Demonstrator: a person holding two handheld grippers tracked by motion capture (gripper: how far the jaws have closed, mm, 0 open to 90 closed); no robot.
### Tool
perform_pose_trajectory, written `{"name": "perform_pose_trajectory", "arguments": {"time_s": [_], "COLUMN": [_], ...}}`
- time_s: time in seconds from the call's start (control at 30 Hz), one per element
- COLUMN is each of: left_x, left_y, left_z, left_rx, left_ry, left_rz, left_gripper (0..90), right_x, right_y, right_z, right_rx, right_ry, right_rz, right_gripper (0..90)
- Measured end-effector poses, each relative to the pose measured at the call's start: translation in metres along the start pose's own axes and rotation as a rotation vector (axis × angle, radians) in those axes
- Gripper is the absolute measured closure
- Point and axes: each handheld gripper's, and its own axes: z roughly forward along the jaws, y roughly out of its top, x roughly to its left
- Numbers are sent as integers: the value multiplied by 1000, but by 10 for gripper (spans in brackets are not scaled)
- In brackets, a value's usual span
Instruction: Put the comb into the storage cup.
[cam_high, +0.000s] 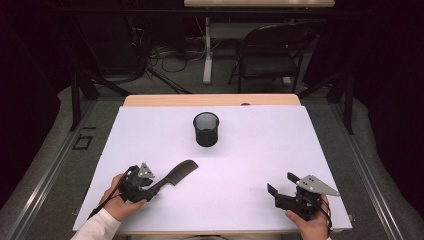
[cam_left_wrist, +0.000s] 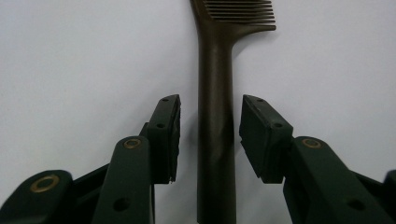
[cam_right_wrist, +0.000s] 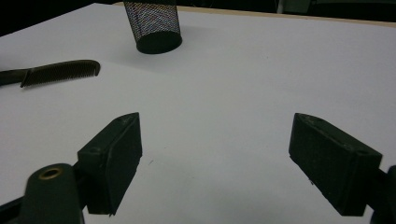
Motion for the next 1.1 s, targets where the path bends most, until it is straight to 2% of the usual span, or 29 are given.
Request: {"name": "perform_pose_trajectory", "arguments": {"time_s": [0.3,0.63,1.1], "left_x": [1,1,-1], "left_y": [6,11,13], "left_z": [2,5,5], "left_rx": [69,114,127], "left_ry": [-9,-12,-17], "left_rz": [0,-4,9], "left_gripper": [603,643,714], "right_x": [0,0,-1], "right_y": [0,0,0], "right_z": [0,0,0], "right_rx": [-5,0,2], "right_ry": [-2,-1,-3], "right_rz": [-1,-1,-2], "right_gripper": [173,173,175]}}
